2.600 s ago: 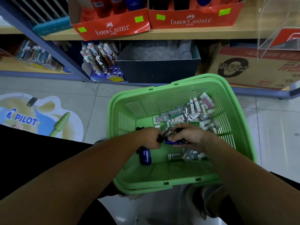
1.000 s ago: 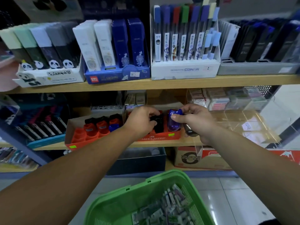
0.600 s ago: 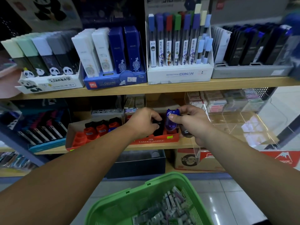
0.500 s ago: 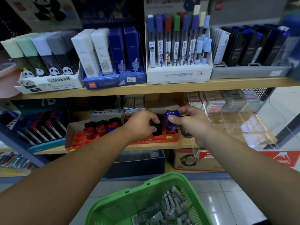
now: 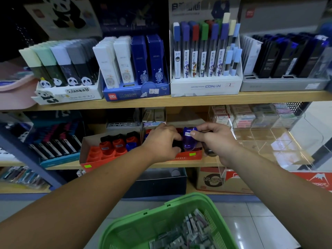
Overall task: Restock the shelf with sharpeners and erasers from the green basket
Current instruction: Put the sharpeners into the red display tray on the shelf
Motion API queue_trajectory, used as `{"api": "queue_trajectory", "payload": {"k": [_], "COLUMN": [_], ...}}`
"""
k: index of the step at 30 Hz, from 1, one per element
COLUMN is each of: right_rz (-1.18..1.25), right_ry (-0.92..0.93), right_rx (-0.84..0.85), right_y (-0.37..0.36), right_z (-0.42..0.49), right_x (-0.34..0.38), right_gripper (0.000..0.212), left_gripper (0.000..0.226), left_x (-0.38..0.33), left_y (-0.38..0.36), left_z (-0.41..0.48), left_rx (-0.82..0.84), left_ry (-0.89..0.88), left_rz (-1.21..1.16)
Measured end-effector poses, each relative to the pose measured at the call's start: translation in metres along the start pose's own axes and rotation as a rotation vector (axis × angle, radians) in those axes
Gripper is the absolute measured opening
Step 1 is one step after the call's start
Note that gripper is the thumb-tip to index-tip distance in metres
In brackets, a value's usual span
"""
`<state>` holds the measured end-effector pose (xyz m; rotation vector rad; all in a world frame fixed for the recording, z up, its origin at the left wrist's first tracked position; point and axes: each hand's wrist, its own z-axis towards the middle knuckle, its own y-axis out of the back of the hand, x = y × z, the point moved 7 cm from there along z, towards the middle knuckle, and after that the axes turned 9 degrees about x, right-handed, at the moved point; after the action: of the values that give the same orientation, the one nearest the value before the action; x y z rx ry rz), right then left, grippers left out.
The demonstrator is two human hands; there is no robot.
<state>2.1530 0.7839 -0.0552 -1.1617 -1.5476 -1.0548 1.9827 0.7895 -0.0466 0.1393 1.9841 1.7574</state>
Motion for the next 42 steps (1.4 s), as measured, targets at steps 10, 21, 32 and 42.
{"api": "queue_trajectory", "payload": {"k": [10, 21, 32, 42], "right_rz": [-0.137, 0.213, 0.199, -0.065], "right_ry": [0.001, -0.222, -0.021, 0.202], "right_rx": [0.230, 0.322, 0.230, 0.186], "right_y": [-0.088, -0.173, -0.177, -0.220], "right_z": [-0.011, -0.003, 0.011, 0.013], "right_x": [0.008, 0.005, 0.011, 0.056], "right_gripper": [0.017, 0.030, 0.041, 0.038], "left_gripper": [0.043, 0.034, 0.024, 0.028], "left_x": [0.055, 0.163, 0.177, 0.227], "left_y": [0.022, 0.033, 0.018, 0.037], "left_z": [-0.071, -0.126, -0.120, -0.176], "left_rx": [-0.110, -0.262, -0.142, -0.307], "left_ry": [0.204, 0.367, 0.372, 0.497], "left_rz": [-0.723, -0.400, -0.212, -0.311]}}
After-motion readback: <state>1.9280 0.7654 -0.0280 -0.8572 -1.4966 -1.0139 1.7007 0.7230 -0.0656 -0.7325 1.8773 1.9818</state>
